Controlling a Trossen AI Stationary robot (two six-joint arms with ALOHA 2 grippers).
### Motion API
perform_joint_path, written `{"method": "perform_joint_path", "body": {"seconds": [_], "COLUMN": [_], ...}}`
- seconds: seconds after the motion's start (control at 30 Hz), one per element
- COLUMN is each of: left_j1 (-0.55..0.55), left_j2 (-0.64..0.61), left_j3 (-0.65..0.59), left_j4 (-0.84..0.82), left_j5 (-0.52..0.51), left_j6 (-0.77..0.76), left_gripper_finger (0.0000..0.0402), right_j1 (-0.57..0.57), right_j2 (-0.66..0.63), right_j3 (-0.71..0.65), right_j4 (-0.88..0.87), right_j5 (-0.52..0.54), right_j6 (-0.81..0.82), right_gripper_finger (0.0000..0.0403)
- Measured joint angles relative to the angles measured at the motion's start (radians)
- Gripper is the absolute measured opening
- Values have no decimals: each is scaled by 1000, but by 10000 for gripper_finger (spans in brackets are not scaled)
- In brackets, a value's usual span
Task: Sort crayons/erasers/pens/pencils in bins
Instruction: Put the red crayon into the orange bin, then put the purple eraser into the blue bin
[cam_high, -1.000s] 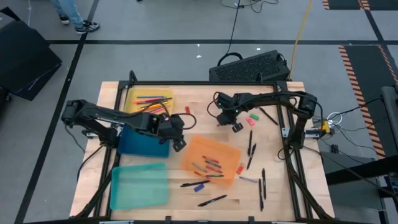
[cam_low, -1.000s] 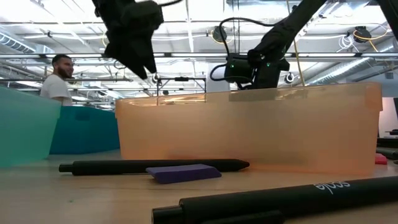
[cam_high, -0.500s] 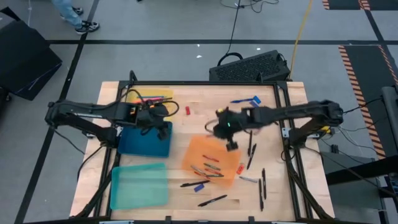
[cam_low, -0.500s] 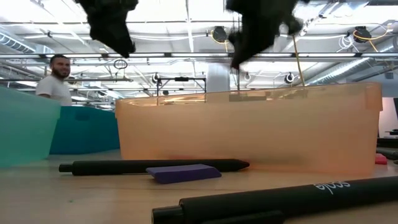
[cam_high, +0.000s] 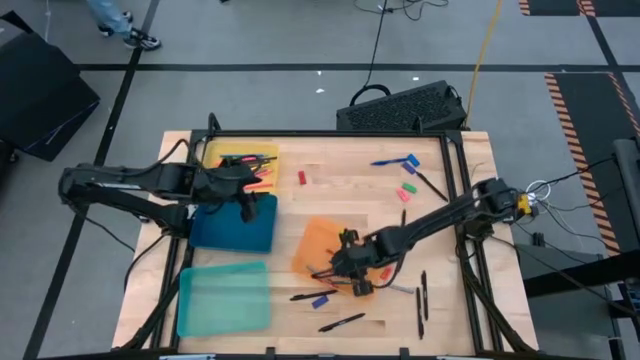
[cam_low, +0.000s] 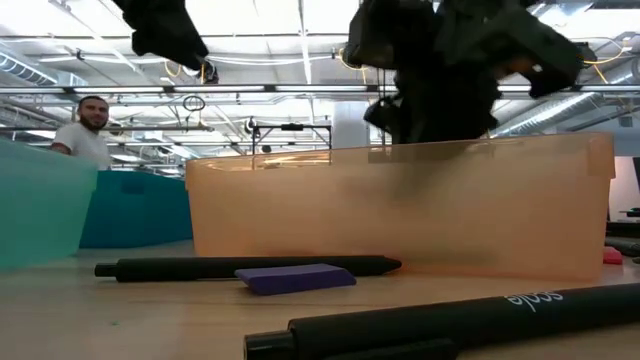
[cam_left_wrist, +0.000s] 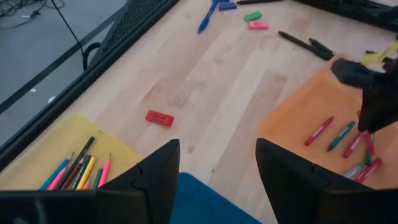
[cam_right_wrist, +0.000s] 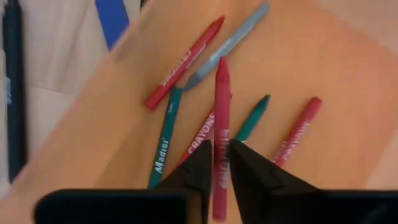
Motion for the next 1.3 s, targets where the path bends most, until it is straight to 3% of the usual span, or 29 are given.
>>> {"method": "perform_joint_path", "body": {"seconds": [0.1, 0.27, 0.5, 0.67, 0.8, 1.0, 1.3], "left_j1": [0, 8, 40, 79, 117, 172, 317], "left_j2": [-12, -29, -30, -14, 13, 47, 51], "left_j3": [1, 1, 0, 0, 0, 0, 0], "left_j4": [-1, -2, 1, 79, 172, 270, 333], "left_j5": [1, 2, 37, 61, 102, 140, 209], "left_j6": [-4, 0, 16, 52, 59, 62, 41], "left_gripper_finger": [223, 268, 299, 290, 286, 285, 285], "right_j1": [-4, -43, -204, -406, -526, -683, -950], "right_j2": [3, -103, -378, -519, -528, -459, -332], "right_j3": [5, 39, -1, -149, -276, -370, -263], "right_j4": [-18, -79, -467, -582, -598, -555, -404], "right_j5": [3, 38, 345, 309, 222, 208, 175], "right_j6": [8, 97, 446, 702, 874, 837, 418], "right_gripper_finger": [84, 149, 198, 196, 188, 188, 187]}}
